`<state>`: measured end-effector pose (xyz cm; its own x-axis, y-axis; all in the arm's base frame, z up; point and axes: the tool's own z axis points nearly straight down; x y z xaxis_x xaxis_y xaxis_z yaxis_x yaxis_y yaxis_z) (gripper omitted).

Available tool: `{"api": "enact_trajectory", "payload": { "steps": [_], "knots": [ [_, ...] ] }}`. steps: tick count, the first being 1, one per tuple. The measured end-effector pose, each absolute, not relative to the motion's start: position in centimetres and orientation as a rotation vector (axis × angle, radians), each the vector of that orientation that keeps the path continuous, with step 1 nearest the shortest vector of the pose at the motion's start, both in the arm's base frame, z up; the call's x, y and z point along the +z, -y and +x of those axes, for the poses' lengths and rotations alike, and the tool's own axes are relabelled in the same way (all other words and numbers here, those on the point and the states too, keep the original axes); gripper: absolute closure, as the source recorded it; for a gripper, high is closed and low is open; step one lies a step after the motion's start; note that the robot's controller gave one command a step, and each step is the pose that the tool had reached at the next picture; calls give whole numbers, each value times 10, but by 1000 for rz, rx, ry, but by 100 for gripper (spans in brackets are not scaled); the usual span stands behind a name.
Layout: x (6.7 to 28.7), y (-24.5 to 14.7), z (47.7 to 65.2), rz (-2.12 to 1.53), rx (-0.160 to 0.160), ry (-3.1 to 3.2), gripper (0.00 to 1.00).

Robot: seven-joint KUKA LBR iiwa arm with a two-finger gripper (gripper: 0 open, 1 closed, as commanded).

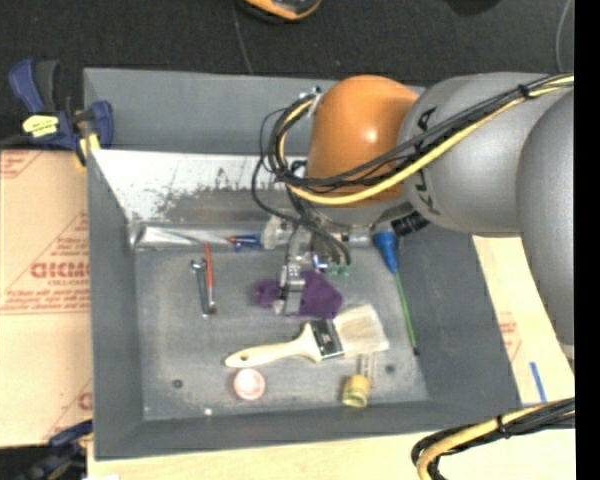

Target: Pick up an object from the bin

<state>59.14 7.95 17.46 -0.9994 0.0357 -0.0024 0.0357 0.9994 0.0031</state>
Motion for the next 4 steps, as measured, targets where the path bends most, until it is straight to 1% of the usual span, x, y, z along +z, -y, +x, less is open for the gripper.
{"api": "enact_trajectory", "payload": {
  "steps": [1,2,3,4],
  "knots": [
    [170,-24,592,-53,3,-3140,0],
    [123,-12,640,-198,-2,-3116,0],
    [95,13,637,-402,0,-3104,0],
    [82,2,645,-392,3,-3098,0]
  ]
}}
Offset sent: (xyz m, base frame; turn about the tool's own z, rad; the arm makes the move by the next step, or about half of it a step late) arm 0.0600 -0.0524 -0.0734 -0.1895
